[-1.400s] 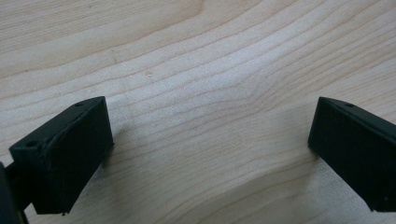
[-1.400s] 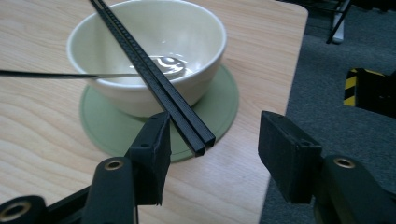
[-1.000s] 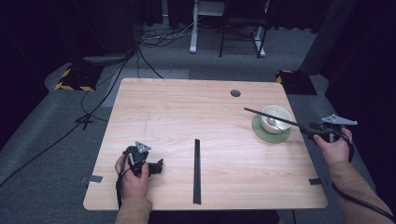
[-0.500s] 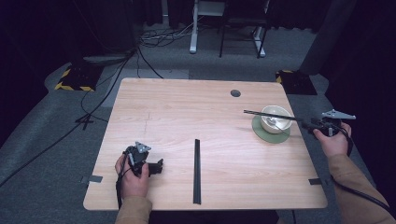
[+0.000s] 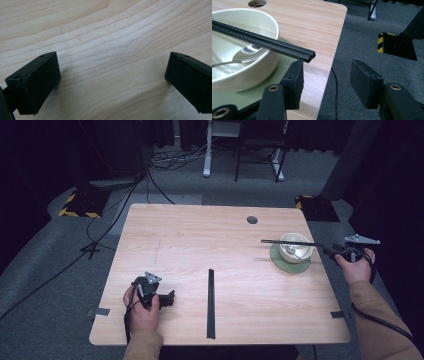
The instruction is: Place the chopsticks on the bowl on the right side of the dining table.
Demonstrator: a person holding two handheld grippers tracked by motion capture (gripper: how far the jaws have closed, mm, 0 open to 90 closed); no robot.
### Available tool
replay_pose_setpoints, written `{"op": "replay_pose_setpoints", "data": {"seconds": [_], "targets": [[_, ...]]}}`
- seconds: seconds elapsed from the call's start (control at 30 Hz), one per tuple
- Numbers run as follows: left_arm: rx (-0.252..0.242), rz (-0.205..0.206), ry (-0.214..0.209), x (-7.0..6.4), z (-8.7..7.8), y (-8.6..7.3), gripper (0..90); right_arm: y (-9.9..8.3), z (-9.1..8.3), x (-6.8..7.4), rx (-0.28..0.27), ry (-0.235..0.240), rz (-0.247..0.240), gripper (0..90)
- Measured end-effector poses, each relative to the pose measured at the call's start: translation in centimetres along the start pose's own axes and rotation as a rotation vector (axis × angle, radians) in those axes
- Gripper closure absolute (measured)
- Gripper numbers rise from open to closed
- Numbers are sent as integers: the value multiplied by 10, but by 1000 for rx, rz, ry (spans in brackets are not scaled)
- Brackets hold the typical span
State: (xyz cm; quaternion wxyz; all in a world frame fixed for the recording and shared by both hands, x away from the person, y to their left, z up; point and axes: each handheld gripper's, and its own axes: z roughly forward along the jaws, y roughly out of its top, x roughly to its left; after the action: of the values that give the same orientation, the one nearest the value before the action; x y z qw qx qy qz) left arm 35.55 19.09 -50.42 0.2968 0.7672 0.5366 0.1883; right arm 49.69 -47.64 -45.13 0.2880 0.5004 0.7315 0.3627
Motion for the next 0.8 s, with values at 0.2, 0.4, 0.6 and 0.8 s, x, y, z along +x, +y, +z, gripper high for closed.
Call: {"op": "replay_pose_setpoints", "data": {"seconds": [0.2, 0.4, 0.6, 0.8], "targets": [[0, 0, 0, 0, 0, 0, 1, 2, -5, 0, -7, -2, -4, 458], [0, 0, 0, 0, 0, 0, 2, 9, -12, -2, -30, -32, -3, 475], [0, 0, 0, 0, 0, 0, 2, 12, -7, -8, -33, -54, -9, 456], [0, 0, 0, 0, 0, 0, 1, 14, 2, -12, -37, -75, 10, 449]]}}
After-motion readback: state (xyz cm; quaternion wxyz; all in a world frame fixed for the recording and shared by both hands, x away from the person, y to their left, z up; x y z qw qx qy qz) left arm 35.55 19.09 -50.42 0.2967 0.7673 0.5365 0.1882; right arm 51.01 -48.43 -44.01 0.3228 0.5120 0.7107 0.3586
